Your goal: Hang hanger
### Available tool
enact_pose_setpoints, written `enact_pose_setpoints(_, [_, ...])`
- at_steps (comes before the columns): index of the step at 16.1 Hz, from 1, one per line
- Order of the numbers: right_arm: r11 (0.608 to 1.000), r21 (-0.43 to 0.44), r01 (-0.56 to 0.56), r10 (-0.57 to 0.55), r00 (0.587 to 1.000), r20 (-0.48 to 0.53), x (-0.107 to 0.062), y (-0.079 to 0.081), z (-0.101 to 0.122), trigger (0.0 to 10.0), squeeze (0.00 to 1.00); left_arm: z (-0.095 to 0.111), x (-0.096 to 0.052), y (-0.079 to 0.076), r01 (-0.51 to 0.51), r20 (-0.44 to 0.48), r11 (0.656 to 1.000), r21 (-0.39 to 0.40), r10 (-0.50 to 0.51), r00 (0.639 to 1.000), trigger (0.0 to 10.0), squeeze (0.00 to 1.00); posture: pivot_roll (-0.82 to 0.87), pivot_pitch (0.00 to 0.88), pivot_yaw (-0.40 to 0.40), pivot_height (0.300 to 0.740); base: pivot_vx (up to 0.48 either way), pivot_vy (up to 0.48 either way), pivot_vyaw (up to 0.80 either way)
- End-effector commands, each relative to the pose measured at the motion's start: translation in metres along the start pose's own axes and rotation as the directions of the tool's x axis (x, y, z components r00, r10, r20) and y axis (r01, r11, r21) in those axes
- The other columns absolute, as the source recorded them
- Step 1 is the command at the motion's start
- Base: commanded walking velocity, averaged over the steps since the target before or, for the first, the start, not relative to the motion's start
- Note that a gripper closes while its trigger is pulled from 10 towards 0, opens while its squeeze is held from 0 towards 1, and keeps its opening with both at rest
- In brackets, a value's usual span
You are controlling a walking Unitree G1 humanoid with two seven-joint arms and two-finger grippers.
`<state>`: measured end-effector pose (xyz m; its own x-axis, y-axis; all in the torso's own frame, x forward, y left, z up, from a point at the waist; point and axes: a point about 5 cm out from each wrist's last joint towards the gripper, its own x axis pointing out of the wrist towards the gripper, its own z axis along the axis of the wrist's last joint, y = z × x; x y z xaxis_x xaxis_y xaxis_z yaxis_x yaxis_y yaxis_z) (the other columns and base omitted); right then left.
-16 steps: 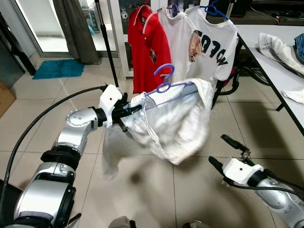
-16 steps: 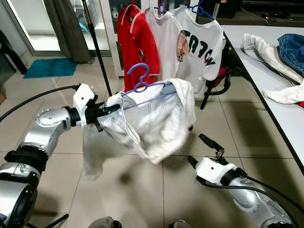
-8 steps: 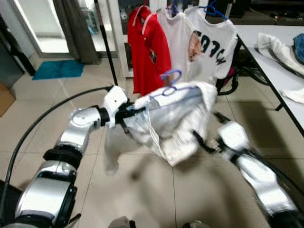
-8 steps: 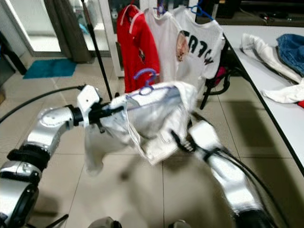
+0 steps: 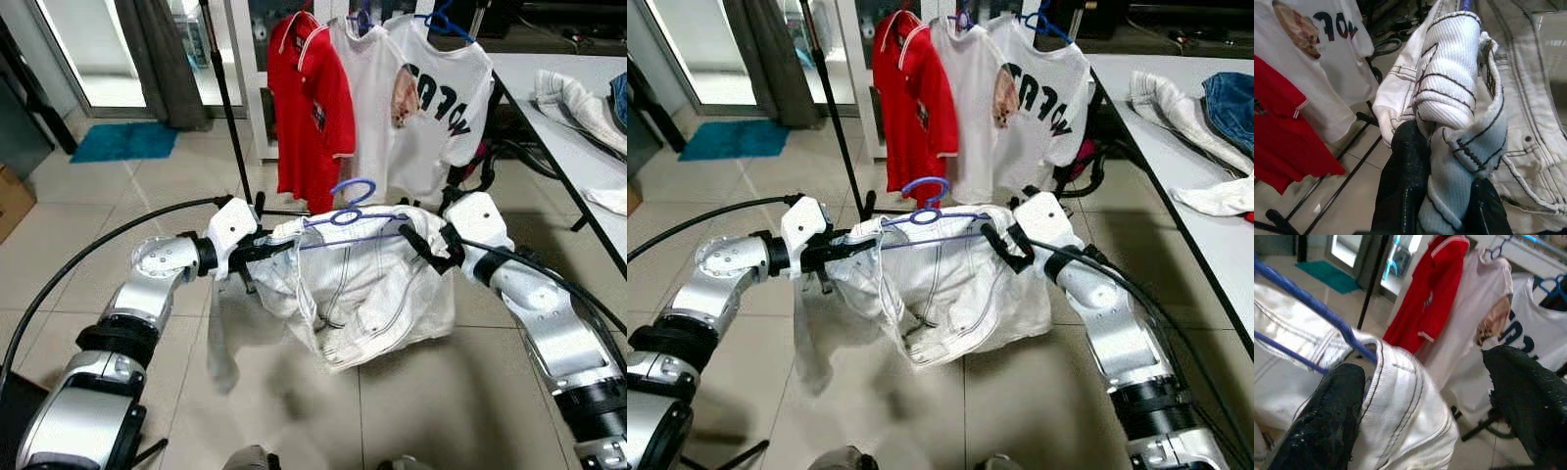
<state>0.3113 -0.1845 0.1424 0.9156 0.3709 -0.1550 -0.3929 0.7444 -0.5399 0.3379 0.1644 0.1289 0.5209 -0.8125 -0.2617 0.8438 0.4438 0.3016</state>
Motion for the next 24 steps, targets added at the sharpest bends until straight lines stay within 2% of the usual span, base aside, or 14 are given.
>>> enact_pose_setpoints(1, [1.0,0.003,0.005,-0.005,1.0,-0.011,0.003,-0.004,0.005,0.0,0.0,0.015,-0.001,0.004,-0.009,0.064,0.998,0.059,0.005,0.998,0.0,0.0,-0.02,0.0,0.042,0.74,0.0,0.0,0.0])
enact_pose_setpoints(4, [0.997,0.063,-0.04,0.048,0.991,-0.123,0.005,0.005,0.0,0.0,0.0,0.016,0.0,0.003,-0.02,0.064,0.998,0.063,0.016,0.998,0.0,0.0,-0.01,0.0,0.037,0.74,0.0,0.0,0.0])
enact_pose_setpoints(7, [0.995,0.096,0.01,0.007,0.985,-0.17,0.004,0.004,-0.003,0.0,0.0,0.015,-0.001,0.006,-0.033,0.054,0.997,0.065,0.029,0.998,0.0,0.0,-0.01,0.0,0.038,0.74,0.0,0.0,0.0])
enact_pose_setpoints(12, [0.994,0.105,0.022,-0.002,0.983,-0.186,0.001,0.002,0.003,0.0,0.0,0.012,-0.001,0.006,-0.04,0.034,0.997,0.064,0.038,0.999,0.0,0.0,-0.02,0.0,0.042,0.74,0.0,0.0,0.0])
enact_pose_setpoints(24, [0.987,0.157,0.028,0.008,0.975,-0.22,0.004,0.0,0.0,0.0,0.0,0.01,-0.001,0.003,-0.023,0.02,0.997,0.074,0.021,1.0,0.0,0.0,-0.02,0.0,0.037,0.74,0.0,0.0,0.0])
